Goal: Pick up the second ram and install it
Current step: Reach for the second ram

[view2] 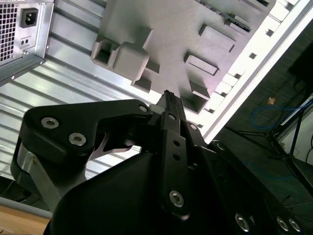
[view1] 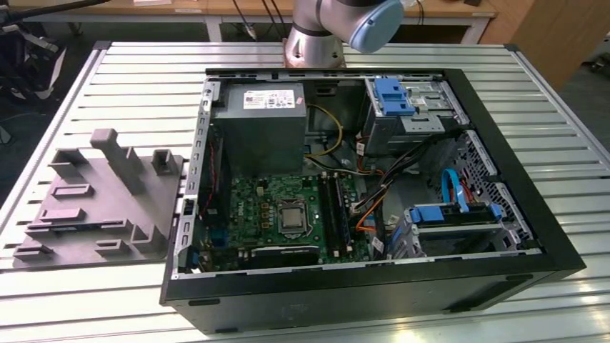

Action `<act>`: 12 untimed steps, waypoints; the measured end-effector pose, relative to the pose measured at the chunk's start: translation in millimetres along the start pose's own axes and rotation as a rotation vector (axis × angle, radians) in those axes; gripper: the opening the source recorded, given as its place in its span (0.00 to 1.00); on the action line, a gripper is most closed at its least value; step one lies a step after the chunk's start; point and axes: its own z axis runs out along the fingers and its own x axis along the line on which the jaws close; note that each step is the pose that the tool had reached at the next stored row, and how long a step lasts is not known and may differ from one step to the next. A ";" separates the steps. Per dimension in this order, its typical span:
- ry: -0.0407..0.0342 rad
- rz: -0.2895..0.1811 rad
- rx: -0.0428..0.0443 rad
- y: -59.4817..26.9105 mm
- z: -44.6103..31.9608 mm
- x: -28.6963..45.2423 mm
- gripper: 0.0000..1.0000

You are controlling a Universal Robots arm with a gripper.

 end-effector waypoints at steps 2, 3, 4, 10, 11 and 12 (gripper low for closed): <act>0.0000 0.000 0.0000 -0.3 0.6 1.2 0.10; -0.0001 0.000 0.0000 -0.3 0.7 1.2 0.10; 0.0000 0.000 0.0000 -0.3 0.7 1.2 0.10; 0.0000 0.000 0.0000 -1.3 1.7 1.4 0.10; 0.0001 0.000 0.0000 -2.0 2.5 1.3 0.10; 0.0000 0.000 0.0000 -2.7 3.4 1.3 0.10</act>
